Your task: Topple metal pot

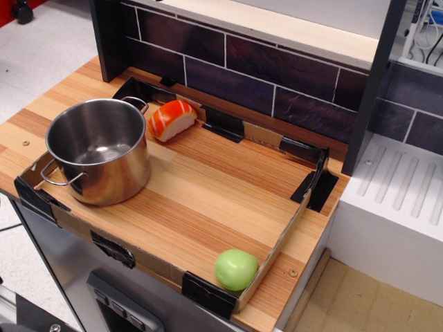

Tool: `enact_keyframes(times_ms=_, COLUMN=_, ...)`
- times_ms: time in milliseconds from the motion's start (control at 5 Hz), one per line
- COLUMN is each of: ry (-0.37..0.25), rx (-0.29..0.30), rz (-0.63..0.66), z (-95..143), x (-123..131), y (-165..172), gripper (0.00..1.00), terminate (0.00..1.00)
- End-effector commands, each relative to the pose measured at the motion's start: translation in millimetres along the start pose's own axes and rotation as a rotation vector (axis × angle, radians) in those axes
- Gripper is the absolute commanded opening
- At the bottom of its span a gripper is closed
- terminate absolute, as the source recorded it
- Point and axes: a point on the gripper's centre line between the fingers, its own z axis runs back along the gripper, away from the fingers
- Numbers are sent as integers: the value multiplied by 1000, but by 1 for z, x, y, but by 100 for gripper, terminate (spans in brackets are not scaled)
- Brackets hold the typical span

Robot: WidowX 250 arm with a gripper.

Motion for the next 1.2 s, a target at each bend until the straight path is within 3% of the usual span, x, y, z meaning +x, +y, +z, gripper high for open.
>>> enact_keyframes(times_ms=0, ry=0, rx=0, rz=0, z=0, x=0, y=0, gripper=100, terminate=0)
enact_keyframes(times_ms=200, ry=-65, rx=39, rz=-5, z=-5, x=8, y=14, gripper=100, terminate=0)
enact_keyframes(times_ms=600, ry=-99, rx=87, rz=8, z=-36, x=27, y=58, gripper=100, terminate=0)
enact_keyframes(times_ms=800, ry=-65, rx=110, rz=19, z=-57, x=29, y=74, gripper=100, terminate=0)
enact_keyframes(times_ms=1000, ry=-33, rx=89, rz=34, z=-68, x=25, y=80, gripper=100, terminate=0)
